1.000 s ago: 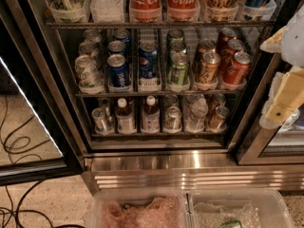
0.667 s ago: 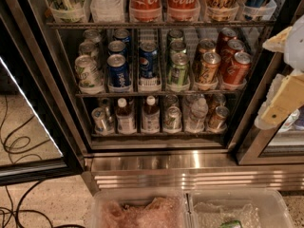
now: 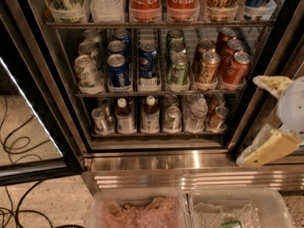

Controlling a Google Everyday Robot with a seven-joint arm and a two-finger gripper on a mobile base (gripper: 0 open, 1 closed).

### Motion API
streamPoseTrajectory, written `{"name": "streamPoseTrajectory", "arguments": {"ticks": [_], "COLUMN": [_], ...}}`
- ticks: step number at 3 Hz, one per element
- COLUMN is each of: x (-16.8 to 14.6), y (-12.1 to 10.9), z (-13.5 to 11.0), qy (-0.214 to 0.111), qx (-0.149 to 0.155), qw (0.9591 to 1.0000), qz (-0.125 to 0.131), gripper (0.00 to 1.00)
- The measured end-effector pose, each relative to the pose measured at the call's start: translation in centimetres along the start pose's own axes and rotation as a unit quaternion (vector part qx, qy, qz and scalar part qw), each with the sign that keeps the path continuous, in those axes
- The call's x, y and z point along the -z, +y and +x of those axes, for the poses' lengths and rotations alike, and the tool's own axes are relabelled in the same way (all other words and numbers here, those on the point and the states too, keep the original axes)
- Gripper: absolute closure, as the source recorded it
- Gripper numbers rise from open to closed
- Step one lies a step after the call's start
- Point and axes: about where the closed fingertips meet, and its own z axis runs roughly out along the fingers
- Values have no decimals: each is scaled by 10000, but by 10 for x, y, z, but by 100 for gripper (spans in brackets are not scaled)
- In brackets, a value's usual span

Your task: Pick redbull can from bottom shelf of fridge

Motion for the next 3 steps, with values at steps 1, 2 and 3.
{"name": "streamPoseTrajectory", "arguments": {"ticks": [1, 2, 3], "x": [6, 5, -13], "y": [-13, -13, -13], "z": [-11, -13, -31], "qy": [-355, -360, -779], "qx": [104, 119, 292], "qw": [9986, 9986, 9958], "qz": [383, 380, 378], "gripper": [0, 0, 0]}}
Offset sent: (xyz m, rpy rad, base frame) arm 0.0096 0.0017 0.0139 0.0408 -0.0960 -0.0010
